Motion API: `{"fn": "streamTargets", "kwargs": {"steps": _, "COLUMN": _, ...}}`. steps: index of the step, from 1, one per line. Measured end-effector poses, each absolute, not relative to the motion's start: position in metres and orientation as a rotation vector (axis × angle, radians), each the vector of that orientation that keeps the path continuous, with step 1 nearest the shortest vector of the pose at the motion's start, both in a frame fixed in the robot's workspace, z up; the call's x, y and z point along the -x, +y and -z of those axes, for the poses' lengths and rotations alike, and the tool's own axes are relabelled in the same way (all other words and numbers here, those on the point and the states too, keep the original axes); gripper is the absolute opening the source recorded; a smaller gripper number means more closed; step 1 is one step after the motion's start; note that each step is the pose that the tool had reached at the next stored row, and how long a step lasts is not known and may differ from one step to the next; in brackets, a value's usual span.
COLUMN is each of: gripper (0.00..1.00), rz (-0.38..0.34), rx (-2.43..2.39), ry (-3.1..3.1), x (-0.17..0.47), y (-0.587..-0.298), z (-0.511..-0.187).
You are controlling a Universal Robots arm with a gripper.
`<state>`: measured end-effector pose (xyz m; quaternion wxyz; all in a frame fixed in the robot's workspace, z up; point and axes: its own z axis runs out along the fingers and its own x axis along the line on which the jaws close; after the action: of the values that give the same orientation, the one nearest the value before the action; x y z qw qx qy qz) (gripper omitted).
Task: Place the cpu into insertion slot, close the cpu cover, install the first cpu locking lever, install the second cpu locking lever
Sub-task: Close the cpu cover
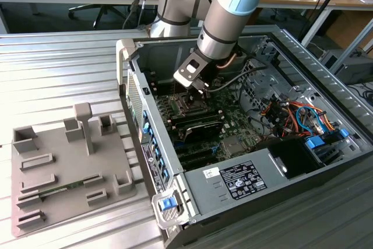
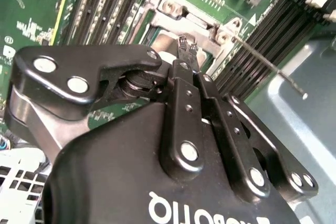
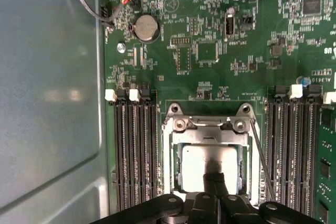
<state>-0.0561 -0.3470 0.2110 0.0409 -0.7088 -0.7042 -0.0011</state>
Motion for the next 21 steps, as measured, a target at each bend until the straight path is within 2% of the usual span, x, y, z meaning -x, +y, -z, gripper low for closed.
{"fn": "streamTargets", "kwargs": {"steps": 21, "gripper": 0.11, "rz": 0.031, "rx": 2.155, "ry": -2.143, "x": 0.042, "y": -0.347, "z": -0.240}}
